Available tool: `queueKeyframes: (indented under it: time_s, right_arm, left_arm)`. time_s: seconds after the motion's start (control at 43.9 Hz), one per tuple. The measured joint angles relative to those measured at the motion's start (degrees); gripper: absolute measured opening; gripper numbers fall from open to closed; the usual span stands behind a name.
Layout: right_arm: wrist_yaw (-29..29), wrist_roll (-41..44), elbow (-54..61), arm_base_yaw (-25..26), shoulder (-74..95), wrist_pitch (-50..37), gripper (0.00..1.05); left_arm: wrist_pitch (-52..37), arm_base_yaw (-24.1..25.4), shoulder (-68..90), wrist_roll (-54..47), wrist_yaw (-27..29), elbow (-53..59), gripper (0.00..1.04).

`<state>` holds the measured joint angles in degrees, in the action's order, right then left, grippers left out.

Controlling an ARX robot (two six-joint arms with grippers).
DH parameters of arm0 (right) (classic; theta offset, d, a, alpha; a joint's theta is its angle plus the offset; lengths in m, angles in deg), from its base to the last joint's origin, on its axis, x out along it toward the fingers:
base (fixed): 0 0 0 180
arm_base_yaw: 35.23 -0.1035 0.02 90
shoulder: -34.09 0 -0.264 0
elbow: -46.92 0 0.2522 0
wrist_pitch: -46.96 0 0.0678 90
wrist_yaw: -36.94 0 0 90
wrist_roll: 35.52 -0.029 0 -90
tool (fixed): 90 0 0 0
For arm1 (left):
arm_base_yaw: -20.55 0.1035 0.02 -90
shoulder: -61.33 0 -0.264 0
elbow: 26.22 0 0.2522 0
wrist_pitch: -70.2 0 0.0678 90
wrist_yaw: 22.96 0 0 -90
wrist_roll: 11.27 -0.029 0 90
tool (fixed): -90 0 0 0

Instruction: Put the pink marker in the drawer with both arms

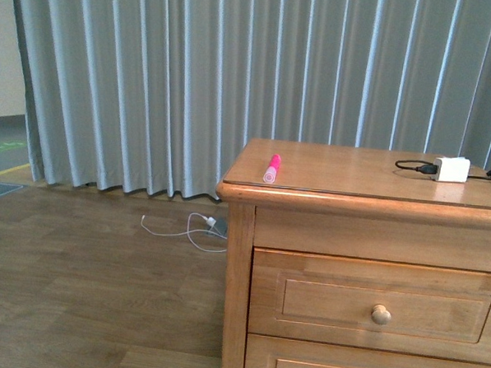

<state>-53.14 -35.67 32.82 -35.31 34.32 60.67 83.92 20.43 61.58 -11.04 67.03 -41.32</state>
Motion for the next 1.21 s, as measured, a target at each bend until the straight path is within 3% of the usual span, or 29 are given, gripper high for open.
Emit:
queueKeyframes:
  time_s: [0.751, 0.819, 0.887, 0.956, 1.206]
  right_arm:
    - [-0.26, -0.31, -0.07, -0.04, 0.22, 0.33, 0.96]
    - [-4.31, -5.14, -4.76, -1.99, 6.58, 11.58, 0.96]
    - [-4.37, -7.93, -6.86, -3.30, 13.09, 14.53, 0.96]
    - [-3.87, -9.49, -8.15, -5.05, 19.80, 11.78, 0.96]
    - [-8.28, -10.29, -18.91, -15.50, 56.98, -13.79, 0.96]
  left_arm:
    - [0.00, 0.00, 0.00, 0.00, 0.00, 0.00, 0.99]
    - [0.00, 0.00, 0.00, 0.02, 0.00, 0.00, 0.99]
    - [0.00, 0.00, 0.00, 0.00, 0.00, 0.00, 0.99]
    - [0.00, 0.00, 0.00, 0.00, 0.00, 0.00, 0.99]
    - [0.00, 0.00, 0.00, 0.02, 0.00, 0.00, 0.99]
